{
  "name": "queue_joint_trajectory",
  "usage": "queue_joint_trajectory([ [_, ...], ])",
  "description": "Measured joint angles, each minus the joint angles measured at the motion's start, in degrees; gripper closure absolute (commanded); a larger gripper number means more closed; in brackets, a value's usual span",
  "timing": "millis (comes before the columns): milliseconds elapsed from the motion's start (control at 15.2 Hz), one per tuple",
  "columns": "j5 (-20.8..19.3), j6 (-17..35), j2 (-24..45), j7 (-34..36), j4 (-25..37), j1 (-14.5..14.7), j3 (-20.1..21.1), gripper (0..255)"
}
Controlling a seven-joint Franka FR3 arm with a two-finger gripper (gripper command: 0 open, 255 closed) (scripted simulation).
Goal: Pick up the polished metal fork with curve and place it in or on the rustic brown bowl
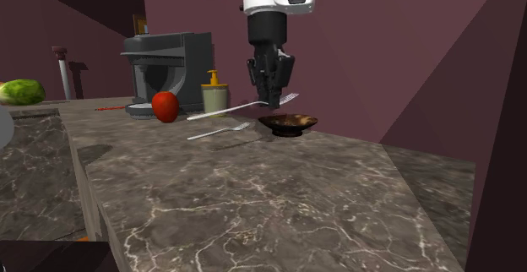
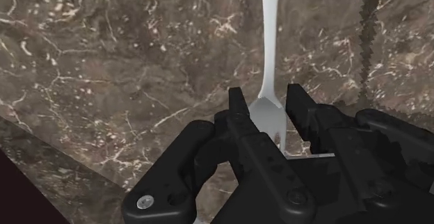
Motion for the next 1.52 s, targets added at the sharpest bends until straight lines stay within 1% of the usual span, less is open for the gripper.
queue_joint_trajectory([
  [396, -2.75, -0.56, 10.74, 8.2, 11.3, 2.1, 4.79, 255],
  [726, -6.41, -2.73, 19.72, 15.28, 21.94, 5.02, 7.92, 255],
  [858, -8.45, -4.13, 24.34, 17.85, 27.57, 6.53, 8.73, 255],
  [1122, -12.54, -7.67, 33.62, 22.52, 39.6, 10.61, 9.65, 255],
  [1188, -14.19, -9.57, 37.73, 23.82, 45.38, 12.52, 9.68, 255],
  [1254, -14.88, -10.49, 39.61, 24.46, 47.98, 13.46, 9.64, 255],
  [1320, -15.21, -10.27, 40.36, 25.05, 48.44, 14.01, 9.66, 255],
  [1518, -15.54, -8.45, 41.12, 25.45, 47.31, 14.2, 9.56, 255],
])
